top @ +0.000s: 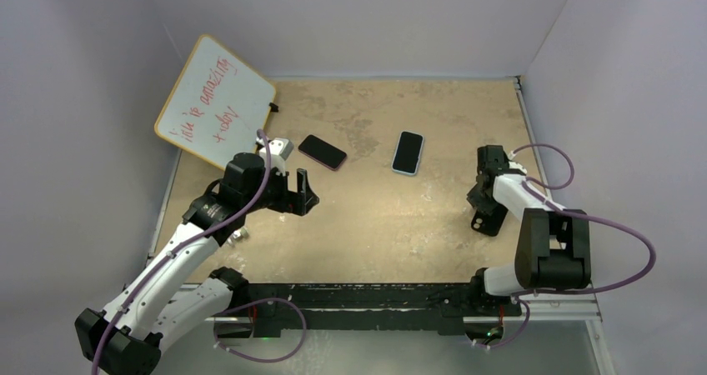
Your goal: Put the phone into the phone case
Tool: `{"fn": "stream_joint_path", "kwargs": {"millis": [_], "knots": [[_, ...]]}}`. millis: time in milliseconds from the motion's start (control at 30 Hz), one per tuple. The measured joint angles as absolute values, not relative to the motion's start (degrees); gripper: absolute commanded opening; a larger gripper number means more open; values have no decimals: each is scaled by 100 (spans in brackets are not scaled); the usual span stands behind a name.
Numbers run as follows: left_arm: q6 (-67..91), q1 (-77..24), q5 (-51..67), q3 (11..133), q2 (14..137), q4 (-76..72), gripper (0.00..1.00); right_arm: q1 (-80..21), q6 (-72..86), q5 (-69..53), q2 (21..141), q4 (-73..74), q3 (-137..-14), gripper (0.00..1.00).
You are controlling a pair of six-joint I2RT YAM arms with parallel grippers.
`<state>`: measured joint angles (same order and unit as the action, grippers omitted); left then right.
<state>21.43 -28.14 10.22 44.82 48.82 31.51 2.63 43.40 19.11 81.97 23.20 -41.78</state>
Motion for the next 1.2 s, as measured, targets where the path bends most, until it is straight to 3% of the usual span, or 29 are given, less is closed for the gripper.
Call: {"fn": "stream_joint_path", "kwargs": {"millis": [567, 867, 1200], "knots": [[2143, -2814, 1022, 4482, 4880, 3227, 94, 268, 4499, 2314, 8287, 2963, -4344, 24], [2143, -2814, 1026, 4482, 4880, 3227, 94, 268, 4442, 2274, 8353, 2847, -4342, 6], [2141, -2814, 1098, 4482, 4928, 3227, 95, 268, 4032, 1756, 7793, 2552, -4086, 0]]}}
